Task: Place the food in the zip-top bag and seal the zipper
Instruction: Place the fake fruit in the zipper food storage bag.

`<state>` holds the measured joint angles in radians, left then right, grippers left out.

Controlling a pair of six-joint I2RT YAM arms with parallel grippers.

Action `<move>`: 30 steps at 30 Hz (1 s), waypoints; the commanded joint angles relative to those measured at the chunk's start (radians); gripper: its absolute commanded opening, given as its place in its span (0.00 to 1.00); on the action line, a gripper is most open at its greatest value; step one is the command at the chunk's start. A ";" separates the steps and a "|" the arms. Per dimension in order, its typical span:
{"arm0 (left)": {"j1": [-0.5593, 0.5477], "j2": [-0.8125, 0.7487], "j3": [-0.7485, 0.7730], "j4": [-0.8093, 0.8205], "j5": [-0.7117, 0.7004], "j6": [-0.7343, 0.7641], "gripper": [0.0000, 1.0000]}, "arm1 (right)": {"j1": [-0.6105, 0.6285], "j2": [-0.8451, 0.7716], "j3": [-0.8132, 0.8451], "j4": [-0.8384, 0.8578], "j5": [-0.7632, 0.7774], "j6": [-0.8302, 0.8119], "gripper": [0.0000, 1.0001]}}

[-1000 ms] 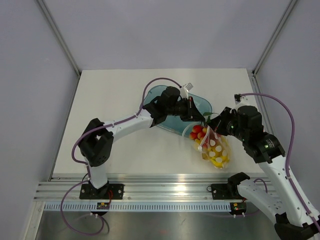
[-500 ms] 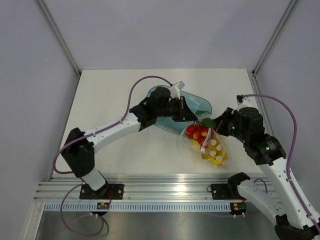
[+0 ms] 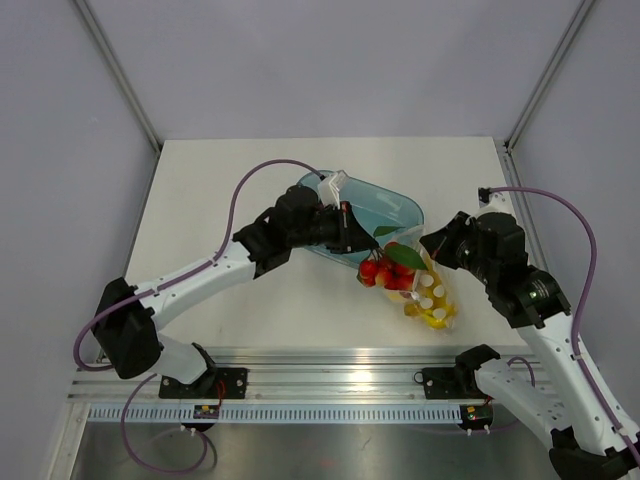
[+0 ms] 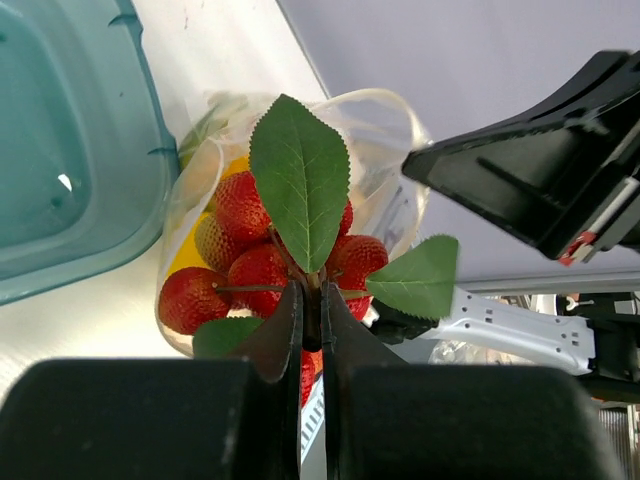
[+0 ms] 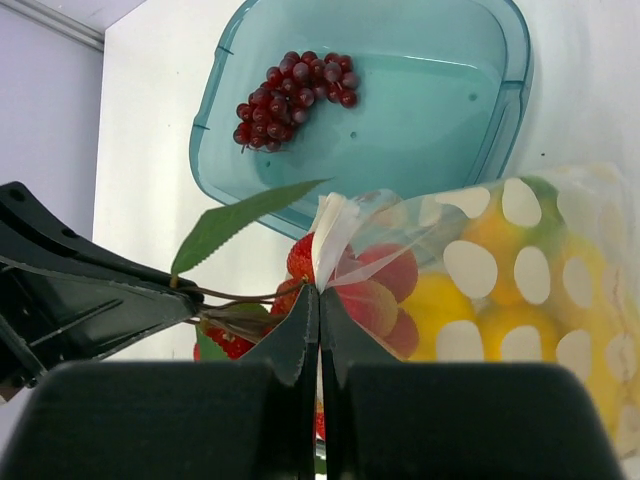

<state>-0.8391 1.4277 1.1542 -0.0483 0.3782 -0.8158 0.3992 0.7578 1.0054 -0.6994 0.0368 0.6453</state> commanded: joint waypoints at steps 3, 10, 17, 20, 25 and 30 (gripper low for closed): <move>-0.008 -0.029 -0.022 0.082 0.042 0.032 0.00 | -0.003 -0.002 0.019 0.106 0.026 0.019 0.00; -0.008 0.048 0.071 0.022 0.134 0.064 0.00 | -0.003 0.002 0.013 0.118 -0.015 0.020 0.00; -0.008 -0.050 0.009 0.067 0.045 0.078 0.00 | -0.005 0.000 0.019 0.086 0.012 0.014 0.00; -0.008 -0.072 -0.014 0.088 0.051 0.089 0.00 | -0.003 0.009 0.012 0.093 0.006 0.024 0.00; -0.012 -0.102 -0.077 0.136 0.068 0.113 0.00 | -0.002 0.020 0.010 0.100 0.002 0.028 0.00; -0.029 -0.079 -0.059 0.096 0.108 0.170 0.00 | -0.003 0.025 0.013 0.104 0.000 0.027 0.00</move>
<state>-0.8490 1.3613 1.0813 -0.0071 0.4381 -0.6949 0.3992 0.7841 1.0050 -0.6846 0.0334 0.6567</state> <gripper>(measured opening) 0.046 0.009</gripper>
